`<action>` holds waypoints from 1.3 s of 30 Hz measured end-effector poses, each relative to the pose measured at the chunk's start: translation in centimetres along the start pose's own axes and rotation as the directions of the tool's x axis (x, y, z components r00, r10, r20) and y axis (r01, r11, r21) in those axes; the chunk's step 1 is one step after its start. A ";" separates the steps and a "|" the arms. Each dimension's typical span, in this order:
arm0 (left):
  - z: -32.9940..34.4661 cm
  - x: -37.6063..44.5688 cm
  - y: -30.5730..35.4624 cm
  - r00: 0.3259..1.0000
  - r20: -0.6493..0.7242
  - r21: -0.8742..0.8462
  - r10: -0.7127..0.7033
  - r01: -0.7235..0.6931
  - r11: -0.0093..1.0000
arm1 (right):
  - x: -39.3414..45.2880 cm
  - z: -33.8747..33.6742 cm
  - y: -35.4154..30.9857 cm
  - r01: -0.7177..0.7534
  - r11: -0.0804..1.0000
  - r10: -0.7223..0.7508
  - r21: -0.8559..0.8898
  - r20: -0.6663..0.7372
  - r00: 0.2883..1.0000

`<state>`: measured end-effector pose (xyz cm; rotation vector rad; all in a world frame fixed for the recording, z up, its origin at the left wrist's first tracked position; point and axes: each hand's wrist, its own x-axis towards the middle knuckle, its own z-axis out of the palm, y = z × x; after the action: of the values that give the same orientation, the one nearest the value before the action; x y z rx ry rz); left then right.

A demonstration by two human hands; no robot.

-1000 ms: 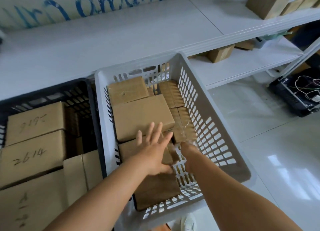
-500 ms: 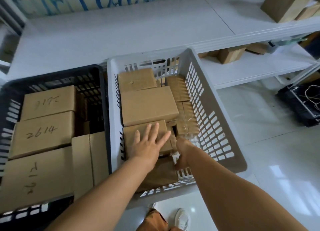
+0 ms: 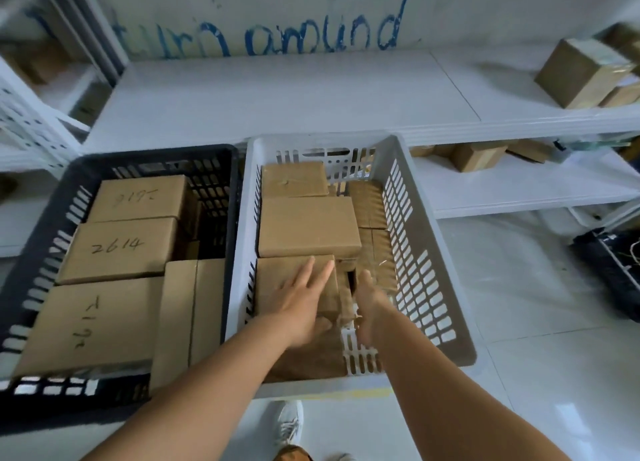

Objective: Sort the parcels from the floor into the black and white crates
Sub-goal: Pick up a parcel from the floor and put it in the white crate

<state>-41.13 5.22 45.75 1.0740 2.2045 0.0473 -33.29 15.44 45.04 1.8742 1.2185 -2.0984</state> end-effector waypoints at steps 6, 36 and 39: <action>-1.3 -4.0 -0.3 0.957 -0.287 -0.181 -0.029 -0.025 0.983 | -4.6 2.8 -1.9 0.180 0.984 -0.179 -0.008 0.070 0.981; -2.4 -12.2 -31.5 0.989 0.025 0.204 -0.148 0.140 0.969 | -7.4 28.9 8.3 0.419 0.081 -0.392 -0.904 0.357 0.848; -3.1 -11.4 -33.1 0.989 -0.018 0.169 -0.150 0.151 0.974 | -6.9 29.5 8.6 0.383 -0.210 -0.355 -0.900 0.435 0.828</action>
<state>-60.73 -23.94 44.19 0.9933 2.3204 -0.2089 -50.68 -10.83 44.93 0.6304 2.4858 -0.4336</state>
